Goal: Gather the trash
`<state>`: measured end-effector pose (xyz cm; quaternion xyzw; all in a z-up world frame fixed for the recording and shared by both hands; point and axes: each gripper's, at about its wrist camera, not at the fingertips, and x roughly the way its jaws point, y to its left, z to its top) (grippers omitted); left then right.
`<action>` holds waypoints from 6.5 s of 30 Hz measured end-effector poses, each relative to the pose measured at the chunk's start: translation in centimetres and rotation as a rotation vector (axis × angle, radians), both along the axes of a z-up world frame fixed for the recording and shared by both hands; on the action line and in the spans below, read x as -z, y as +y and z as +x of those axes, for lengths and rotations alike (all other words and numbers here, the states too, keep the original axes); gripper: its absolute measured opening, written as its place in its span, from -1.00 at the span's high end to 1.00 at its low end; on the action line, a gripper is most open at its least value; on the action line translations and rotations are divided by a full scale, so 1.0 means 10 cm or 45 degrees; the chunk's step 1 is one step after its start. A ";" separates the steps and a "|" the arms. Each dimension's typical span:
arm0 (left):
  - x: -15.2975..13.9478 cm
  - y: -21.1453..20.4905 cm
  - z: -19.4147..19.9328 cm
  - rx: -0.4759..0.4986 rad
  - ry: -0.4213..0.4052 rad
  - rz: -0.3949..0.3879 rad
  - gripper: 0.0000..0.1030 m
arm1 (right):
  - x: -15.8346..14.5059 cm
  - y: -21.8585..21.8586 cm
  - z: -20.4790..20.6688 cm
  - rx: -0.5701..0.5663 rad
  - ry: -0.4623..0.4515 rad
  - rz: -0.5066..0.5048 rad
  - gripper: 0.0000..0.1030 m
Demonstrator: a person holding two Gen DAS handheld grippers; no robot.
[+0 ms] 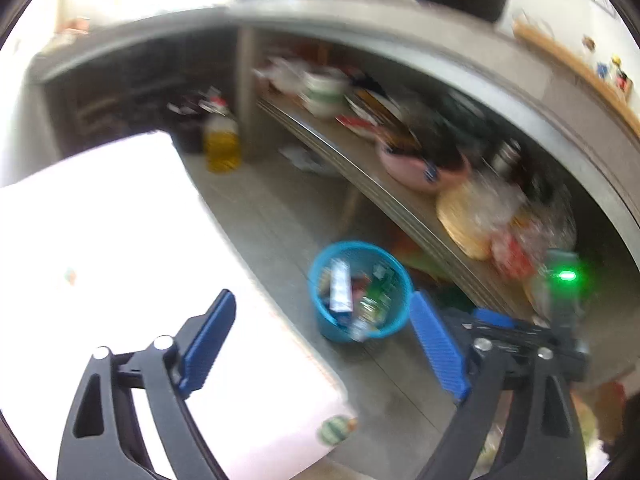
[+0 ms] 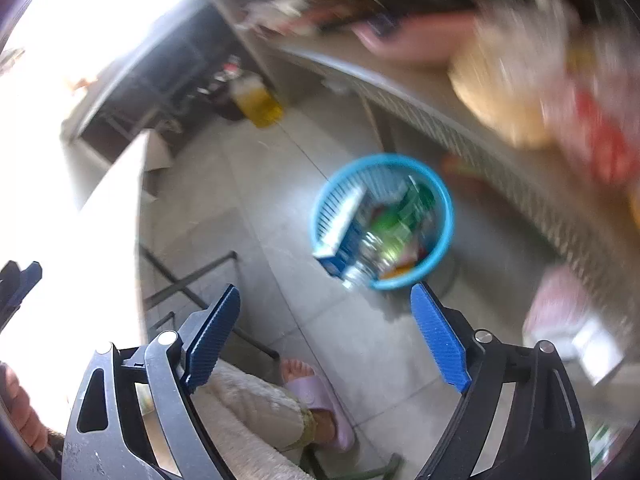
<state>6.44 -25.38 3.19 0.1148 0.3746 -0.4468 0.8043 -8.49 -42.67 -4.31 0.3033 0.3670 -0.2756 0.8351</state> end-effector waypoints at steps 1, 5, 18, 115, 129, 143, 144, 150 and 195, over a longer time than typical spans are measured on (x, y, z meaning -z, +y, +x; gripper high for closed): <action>-0.02 0.13 -0.01 -0.045 -0.032 -0.023 -0.85 | -0.11 0.09 0.01 -0.027 -0.021 -0.054 -0.74; -0.01 0.65 -0.06 -0.255 -0.120 -0.082 -0.89 | -0.39 0.49 0.10 -0.126 -0.083 -0.242 -0.85; -0.01 1.69 -0.29 -0.580 -0.144 -0.086 -0.89 | -0.60 1.41 0.21 -0.239 -0.062 -0.481 -0.85; 0.50 2.13 -0.33 -0.868 -0.035 0.357 -0.89 | -0.21 1.65 0.23 -0.257 0.218 -0.491 -0.85; 0.52 2.14 -0.33 -0.866 -0.034 0.362 -0.89 | -0.22 1.66 0.23 -0.258 0.218 -0.487 -0.85; 0.53 2.13 -0.35 -0.859 -0.034 0.363 -0.89 | -0.22 1.66 0.23 -0.256 0.217 -0.489 -0.85; 0.53 2.13 -0.35 -0.859 -0.034 0.363 -0.89 | -0.23 1.66 0.23 -0.256 0.216 -0.489 -0.85; 0.52 2.13 -0.35 -0.860 -0.035 0.361 -0.89 | -0.25 1.68 0.24 -0.251 0.213 -0.495 -0.85; 0.48 2.12 -0.33 -0.859 -0.029 0.362 -0.89 | -0.24 1.73 0.26 -0.240 0.208 -0.493 -0.85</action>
